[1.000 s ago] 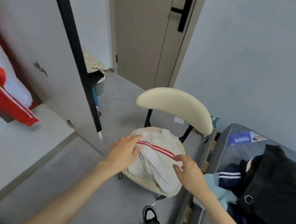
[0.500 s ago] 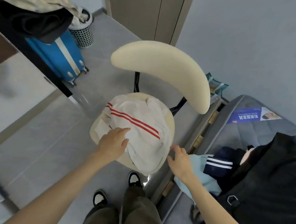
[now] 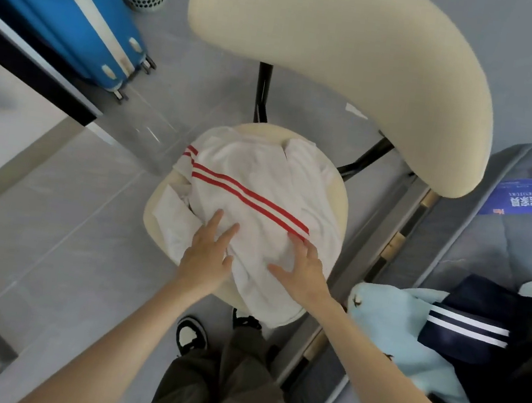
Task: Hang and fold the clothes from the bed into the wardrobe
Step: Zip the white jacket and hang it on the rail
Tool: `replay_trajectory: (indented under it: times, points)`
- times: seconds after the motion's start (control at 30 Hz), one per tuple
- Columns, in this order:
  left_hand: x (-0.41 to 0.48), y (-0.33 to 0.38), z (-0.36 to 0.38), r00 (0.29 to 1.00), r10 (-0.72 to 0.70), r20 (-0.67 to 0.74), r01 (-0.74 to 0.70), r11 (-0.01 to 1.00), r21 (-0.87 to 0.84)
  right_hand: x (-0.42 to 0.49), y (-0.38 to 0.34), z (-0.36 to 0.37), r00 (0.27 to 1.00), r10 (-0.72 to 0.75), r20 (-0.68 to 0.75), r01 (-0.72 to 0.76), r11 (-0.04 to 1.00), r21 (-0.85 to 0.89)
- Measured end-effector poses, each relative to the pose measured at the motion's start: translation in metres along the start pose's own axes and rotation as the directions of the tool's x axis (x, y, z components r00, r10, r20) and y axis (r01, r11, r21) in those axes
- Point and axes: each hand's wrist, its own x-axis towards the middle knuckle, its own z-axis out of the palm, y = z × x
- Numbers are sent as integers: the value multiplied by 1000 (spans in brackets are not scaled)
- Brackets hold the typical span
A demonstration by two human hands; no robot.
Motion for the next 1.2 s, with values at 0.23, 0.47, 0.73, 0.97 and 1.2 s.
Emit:
replay_trajectory:
  times: [0.23,0.47,0.73,0.97,1.2]
  points:
    - [3,-28,19,990,129,-59,-135,984,-118,28,-2,29,984,111,-139,-96,989,109]
    - [-13,-20,-14,995,98,-13,-99,979,-176,-16,-20,-15,948,-84,-307,128,984,126]
    - [-47,26,-89,981,143,-132,-165,971,-173,-81,-111,-127,724,-353,-593,515,849,122]
    - [-76,63,-175,901,301,-313,-372,907,-199,-161,-203,-206,538,-570,-621,746,664,37]
    - [-123,100,-270,836,197,-512,-438,801,-408,-227,-276,-270,439,-676,-591,818,573,-47]
